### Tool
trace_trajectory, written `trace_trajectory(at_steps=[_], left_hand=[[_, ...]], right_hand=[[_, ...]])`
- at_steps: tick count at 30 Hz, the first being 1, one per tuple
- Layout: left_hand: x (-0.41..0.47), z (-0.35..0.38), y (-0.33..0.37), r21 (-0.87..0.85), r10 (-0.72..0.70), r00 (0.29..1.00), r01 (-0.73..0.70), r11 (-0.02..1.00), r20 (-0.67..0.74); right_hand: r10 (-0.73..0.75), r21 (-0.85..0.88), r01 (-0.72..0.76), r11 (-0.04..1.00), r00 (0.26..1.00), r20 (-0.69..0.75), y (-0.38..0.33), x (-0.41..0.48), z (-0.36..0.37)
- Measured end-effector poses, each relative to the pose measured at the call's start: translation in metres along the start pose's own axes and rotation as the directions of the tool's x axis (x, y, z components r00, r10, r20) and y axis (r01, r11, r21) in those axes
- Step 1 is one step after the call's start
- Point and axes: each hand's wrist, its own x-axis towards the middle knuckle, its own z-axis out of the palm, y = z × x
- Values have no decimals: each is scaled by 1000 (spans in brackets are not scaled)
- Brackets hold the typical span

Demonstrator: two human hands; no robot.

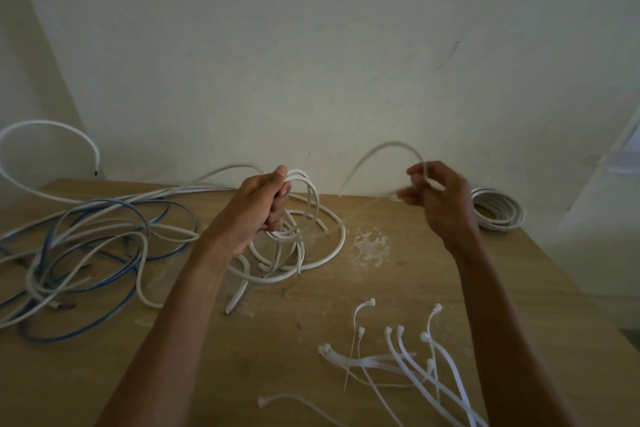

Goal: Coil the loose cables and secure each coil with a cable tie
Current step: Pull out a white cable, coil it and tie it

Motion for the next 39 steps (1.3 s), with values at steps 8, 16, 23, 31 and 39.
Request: trace_trajectory(at_steps=[8, 16, 23, 31, 39], left_hand=[[8, 6, -11, 8, -2, 995, 3, 1000, -96], [10, 20, -9, -388, -81, 996, 58, 920, -42], [2, 26, 5, -517, -73, 996, 41, 855, -41], [2, 12, 6, -669, -17, 987, 122, 733, 162], [1, 15, 6, -560, -43, 956, 206, 803, 290]], right_hand=[[-198, 195, 170, 966, 972, 130, -59, -21, 11], [-81, 465, -114, 878, 922, 379, -79, -54, 60], [-137, 247, 20, 969, 875, 465, -77, -78, 93], [-250, -115, 246, 962, 968, -19, -57, -69, 95], [77, 421, -219, 880, 941, 329, -54, -50, 74]])
